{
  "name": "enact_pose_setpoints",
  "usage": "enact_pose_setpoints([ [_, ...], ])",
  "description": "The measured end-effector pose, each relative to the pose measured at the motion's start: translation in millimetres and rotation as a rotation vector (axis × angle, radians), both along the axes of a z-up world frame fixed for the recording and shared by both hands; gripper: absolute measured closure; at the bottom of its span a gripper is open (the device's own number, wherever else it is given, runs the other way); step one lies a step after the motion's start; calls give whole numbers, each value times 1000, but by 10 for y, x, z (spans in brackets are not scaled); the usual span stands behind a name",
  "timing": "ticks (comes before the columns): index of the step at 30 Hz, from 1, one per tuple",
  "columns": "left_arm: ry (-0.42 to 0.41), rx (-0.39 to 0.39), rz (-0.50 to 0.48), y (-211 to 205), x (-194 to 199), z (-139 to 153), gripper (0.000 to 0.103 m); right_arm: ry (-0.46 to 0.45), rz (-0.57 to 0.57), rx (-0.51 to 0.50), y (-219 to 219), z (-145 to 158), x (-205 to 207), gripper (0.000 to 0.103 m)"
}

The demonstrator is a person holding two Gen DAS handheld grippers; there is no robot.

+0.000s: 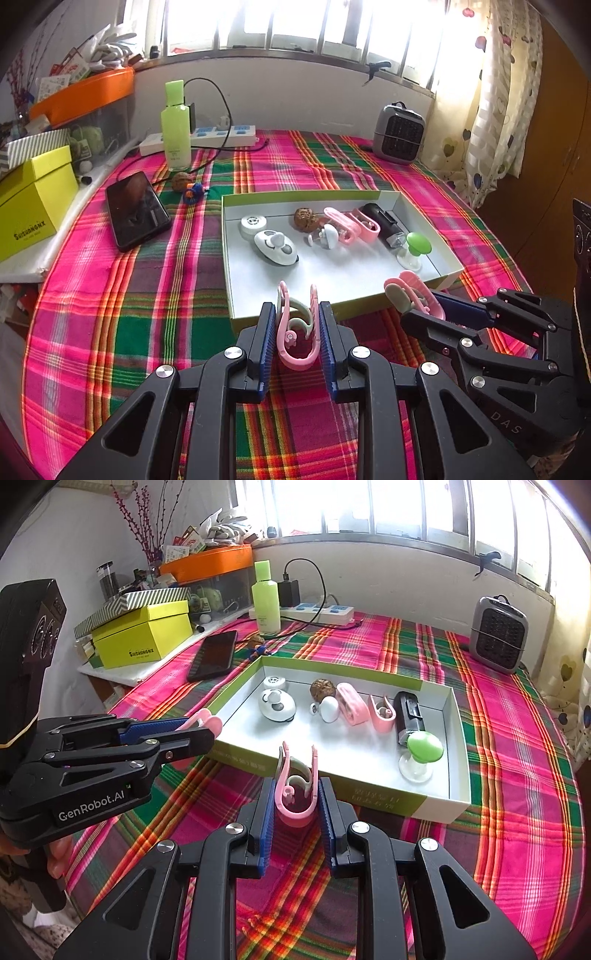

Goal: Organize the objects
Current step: 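Carry both pink clips over the box with both tools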

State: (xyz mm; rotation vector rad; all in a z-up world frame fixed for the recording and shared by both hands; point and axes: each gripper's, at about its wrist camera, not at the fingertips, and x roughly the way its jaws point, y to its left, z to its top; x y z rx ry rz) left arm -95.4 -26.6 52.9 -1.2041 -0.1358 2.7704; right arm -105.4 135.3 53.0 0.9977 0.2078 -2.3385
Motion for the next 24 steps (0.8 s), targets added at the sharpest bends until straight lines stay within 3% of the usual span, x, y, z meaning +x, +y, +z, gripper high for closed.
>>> enact_pose_setpoints([
  [24,-29,9,9,-24,-406,-45,82,-30,-36,-6,-18,-11,-398,80],
])
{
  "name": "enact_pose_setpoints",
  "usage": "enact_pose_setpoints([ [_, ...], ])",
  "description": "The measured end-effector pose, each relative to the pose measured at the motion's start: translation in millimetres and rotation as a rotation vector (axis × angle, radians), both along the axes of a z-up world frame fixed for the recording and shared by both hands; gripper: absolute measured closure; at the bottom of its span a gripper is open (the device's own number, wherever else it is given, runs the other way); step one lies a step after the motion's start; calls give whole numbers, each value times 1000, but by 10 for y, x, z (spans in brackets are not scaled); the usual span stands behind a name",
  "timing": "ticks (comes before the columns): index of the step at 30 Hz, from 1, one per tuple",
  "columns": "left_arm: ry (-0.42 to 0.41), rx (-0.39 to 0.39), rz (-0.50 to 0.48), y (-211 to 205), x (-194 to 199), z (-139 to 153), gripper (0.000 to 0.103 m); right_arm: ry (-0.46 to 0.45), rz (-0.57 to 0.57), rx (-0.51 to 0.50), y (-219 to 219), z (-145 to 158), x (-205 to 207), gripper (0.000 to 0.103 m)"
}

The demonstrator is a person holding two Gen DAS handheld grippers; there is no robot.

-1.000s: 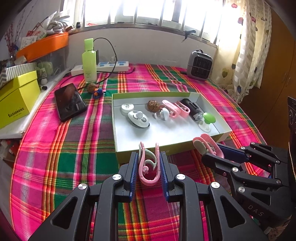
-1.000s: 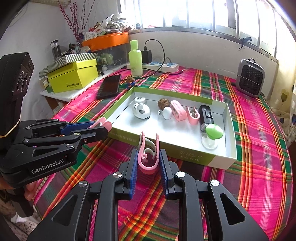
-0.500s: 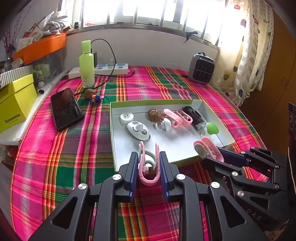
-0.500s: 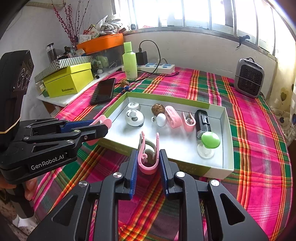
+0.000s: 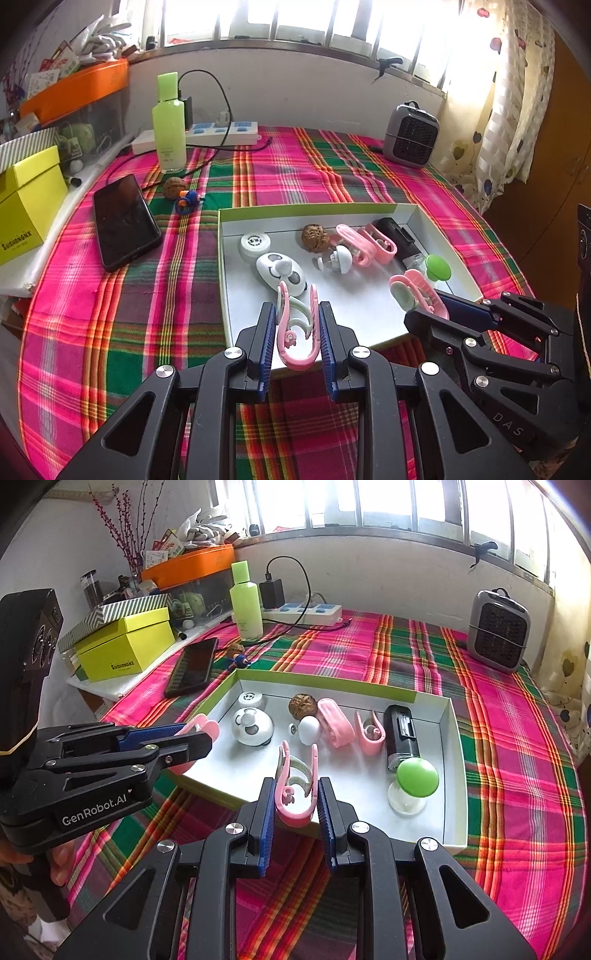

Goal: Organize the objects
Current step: 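Carry both pink clips over the box with both tools, then lower and open both tools, releasing the pink clips into the box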

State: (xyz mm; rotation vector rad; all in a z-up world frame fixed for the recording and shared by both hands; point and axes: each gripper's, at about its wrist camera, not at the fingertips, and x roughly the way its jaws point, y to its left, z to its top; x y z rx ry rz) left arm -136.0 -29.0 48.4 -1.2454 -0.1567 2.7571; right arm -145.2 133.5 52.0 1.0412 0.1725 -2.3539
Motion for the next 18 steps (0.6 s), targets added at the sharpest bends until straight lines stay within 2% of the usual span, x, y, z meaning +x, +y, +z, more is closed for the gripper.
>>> enact_pose_setpoints([
  [18,-50,13,20,-40,-275,-158,82,-52,-39,16,-2,-98,-332,80],
])
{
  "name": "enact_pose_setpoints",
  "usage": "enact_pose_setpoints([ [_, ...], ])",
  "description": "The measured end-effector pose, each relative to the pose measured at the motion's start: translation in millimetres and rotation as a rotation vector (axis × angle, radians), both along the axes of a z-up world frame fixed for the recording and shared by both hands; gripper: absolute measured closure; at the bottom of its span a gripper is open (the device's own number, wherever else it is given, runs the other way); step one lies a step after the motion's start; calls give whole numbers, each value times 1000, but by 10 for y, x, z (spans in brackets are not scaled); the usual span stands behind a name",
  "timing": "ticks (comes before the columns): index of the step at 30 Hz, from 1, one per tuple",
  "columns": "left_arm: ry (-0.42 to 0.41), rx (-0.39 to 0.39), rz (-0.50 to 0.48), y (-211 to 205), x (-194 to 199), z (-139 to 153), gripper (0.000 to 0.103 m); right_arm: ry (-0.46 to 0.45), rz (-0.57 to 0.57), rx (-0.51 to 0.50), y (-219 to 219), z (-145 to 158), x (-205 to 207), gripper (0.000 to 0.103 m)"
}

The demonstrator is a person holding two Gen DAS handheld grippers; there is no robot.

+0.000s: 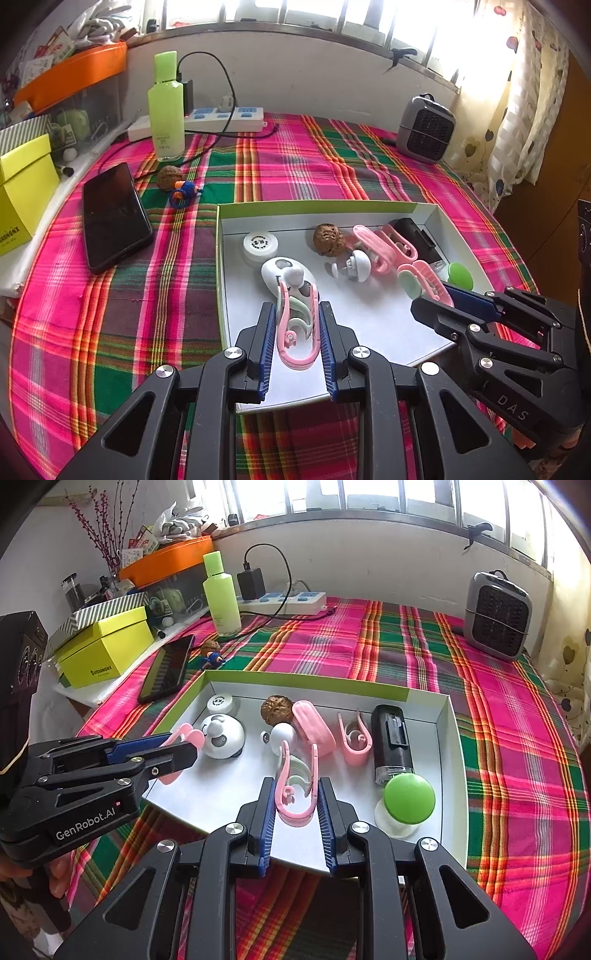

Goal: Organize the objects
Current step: 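Lower and open both tools, releasing the pink clips into the box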

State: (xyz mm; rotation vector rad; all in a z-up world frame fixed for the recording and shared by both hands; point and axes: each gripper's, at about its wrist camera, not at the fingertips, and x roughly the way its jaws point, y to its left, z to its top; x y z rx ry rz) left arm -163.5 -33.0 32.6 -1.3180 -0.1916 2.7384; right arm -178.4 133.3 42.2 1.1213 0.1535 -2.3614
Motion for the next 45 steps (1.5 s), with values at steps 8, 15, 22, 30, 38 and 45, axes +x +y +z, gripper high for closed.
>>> enact_pose_setpoints([
  [8,-13,6,-5,10,-52,-58,82,-24,4,18,-27,-50,-80,80],
  [15,-22,1,-1,13,-89,-91,82,-51,8,25,-39,-103,-140,80],
  [22,-35,1,-4,22,-115,-119,82,-68,18,50,-69,-138,-176,80],
  [30,-36,3,-15,44,-96,-111,82,-81,32,66,-85,-160,-205,80],
  [38,-41,-5,-15,67,-109,-132,82,-87,31,73,-97,-182,-220,80],
  [45,-47,-2,-11,62,-119,-142,82,-96,25,69,-94,-206,-232,80],
])
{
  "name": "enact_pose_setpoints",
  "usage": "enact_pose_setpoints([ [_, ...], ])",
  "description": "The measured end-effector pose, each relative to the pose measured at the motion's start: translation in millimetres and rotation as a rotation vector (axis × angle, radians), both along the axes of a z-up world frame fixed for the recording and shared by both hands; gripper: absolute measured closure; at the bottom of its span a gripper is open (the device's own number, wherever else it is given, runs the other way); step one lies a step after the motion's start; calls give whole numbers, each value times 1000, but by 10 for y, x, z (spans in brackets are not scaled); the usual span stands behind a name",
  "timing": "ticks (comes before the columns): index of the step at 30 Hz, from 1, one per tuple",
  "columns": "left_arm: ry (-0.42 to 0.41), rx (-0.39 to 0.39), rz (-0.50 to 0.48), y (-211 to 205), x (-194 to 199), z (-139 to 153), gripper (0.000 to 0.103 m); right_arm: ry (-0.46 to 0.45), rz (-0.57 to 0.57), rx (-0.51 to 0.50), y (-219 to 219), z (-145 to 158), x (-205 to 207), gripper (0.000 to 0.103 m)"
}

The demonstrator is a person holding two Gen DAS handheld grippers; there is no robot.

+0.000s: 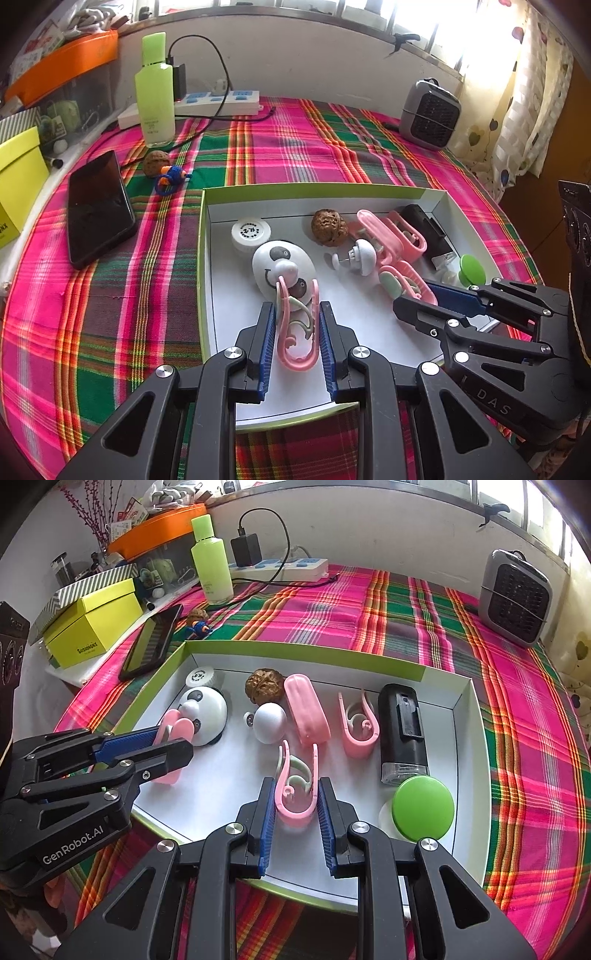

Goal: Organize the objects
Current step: 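Lower and open both tools, releasing the pink clips into the box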

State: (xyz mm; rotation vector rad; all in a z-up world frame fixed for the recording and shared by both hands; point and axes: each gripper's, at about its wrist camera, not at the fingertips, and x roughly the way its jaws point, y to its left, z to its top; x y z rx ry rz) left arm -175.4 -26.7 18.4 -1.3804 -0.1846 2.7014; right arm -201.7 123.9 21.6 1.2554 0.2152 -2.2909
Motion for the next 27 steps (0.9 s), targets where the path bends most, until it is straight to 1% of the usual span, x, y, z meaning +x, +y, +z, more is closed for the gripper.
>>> enact_pose_setpoints([
  [12,-6,-8,5,7,-10,-7,81,-2,3,-1,-15,-4,-2,80],
  [21,-6,-9,6,20,-10,-2,75,1,0,5,-23,-10,17,79],
  [25,-4,-6,3,30,2,4,72,0,-8,-5,-6,-2,26,71],
  [27,-4,-7,4,37,9,10,70,3,-13,-10,8,3,28,69],
])
